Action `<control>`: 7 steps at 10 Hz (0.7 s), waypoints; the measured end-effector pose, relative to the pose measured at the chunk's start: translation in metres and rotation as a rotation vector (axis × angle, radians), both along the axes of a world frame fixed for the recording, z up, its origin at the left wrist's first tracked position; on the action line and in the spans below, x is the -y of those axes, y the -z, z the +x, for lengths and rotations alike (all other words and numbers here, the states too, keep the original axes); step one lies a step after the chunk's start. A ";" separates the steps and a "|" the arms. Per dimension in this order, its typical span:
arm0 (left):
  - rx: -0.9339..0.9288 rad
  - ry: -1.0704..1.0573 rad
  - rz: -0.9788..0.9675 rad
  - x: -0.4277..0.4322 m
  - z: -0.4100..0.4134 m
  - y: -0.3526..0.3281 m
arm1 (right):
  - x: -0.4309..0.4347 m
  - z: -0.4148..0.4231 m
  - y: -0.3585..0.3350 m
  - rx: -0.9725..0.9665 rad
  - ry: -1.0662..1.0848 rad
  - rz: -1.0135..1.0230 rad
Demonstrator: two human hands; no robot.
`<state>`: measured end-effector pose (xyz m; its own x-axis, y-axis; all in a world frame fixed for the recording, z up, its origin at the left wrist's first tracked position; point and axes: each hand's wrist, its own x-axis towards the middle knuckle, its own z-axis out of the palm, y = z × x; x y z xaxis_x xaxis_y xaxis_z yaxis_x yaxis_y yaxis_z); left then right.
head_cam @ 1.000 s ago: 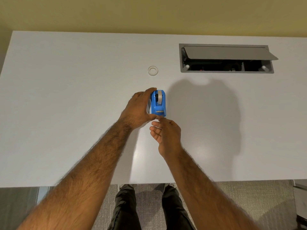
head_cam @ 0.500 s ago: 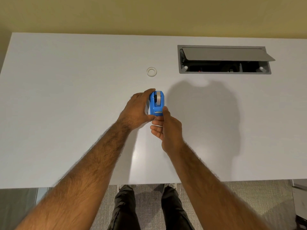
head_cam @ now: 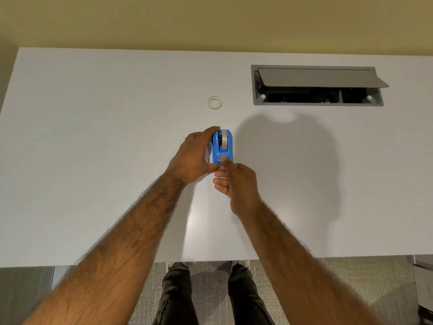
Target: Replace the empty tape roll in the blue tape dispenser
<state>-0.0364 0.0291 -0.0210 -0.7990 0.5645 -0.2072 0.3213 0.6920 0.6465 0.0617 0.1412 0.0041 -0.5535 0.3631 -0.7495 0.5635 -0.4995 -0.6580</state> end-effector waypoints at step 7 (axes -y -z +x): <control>0.080 0.079 -0.098 0.034 -0.008 -0.023 | -0.032 0.018 -0.026 0.097 -0.130 0.269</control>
